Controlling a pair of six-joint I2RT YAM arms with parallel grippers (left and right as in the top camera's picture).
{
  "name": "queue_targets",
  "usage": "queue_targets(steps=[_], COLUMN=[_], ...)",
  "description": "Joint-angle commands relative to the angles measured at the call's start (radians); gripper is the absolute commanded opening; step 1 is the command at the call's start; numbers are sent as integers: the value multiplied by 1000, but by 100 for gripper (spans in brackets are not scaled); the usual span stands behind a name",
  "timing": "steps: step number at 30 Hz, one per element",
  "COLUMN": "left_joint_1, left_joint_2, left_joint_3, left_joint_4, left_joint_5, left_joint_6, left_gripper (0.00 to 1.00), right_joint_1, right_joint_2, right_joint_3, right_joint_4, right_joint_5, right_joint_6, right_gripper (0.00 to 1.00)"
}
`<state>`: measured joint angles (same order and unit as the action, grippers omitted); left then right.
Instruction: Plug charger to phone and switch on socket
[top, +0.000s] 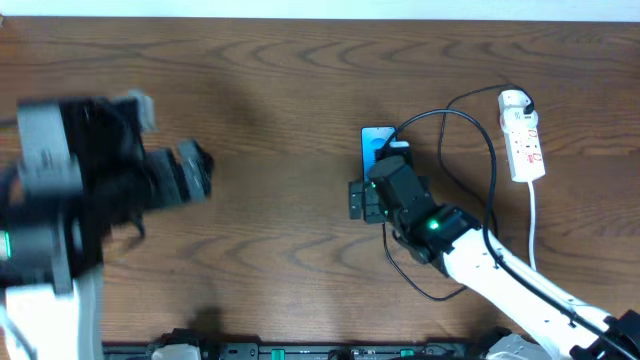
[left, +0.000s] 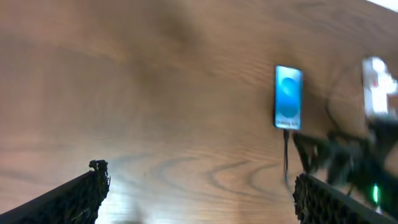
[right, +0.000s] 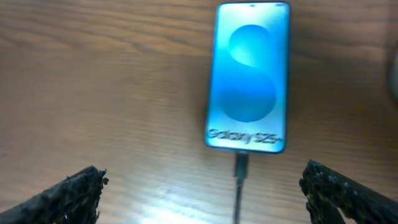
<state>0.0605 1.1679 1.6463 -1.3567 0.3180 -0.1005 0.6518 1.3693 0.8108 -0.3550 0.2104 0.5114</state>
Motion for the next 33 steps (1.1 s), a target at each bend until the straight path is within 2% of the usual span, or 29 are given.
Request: queue_targets(steps=[1, 5, 7, 11, 14, 19, 22, 25, 29, 33], left_joint_1=[-70, -84, -84, -84, -84, -84, -84, -84, -84, -84], left_joint_2=[-196, -415, -499, -603, -608, -512, -402, -287, -156, -94], left_joint_3=[-150, -352, -452, -658, -794, -1009, -1064, -1065, -1065, -1065], left_joint_4=[64, 156, 209, 384, 560, 1009, 1231, 1332, 1359, 1374], left_joint_5=[2, -24, -23, -23, -23, -23, -23, -23, -21, 97], left_joint_6=[123, 122, 108, 19, 5, 5, 5, 5, 5, 5], left_gripper=[97, 97, 97, 98, 98, 98, 98, 98, 98, 98], right_joint_1=[-77, -206, -277, -403, -468, -604, -694, -774, -876, -961], right_joint_2=[0, -15, -26, -56, -75, -75, -74, -74, -44, 55], right_joint_3=[13, 13, 14, 27, 60, 162, 220, 257, 297, 383], right_joint_4=[-30, -64, -85, -140, -204, -341, -391, -399, -387, -403], right_joint_5=[61, 60, 60, 60, 61, 61, 60, 36, 14, 3], right_joint_6=[-65, -90, -90, -90, -90, -83, -48, -13, 32, 33], right_gripper=[91, 67, 52, 17, 1, 1, 1, 1, 1, 1])
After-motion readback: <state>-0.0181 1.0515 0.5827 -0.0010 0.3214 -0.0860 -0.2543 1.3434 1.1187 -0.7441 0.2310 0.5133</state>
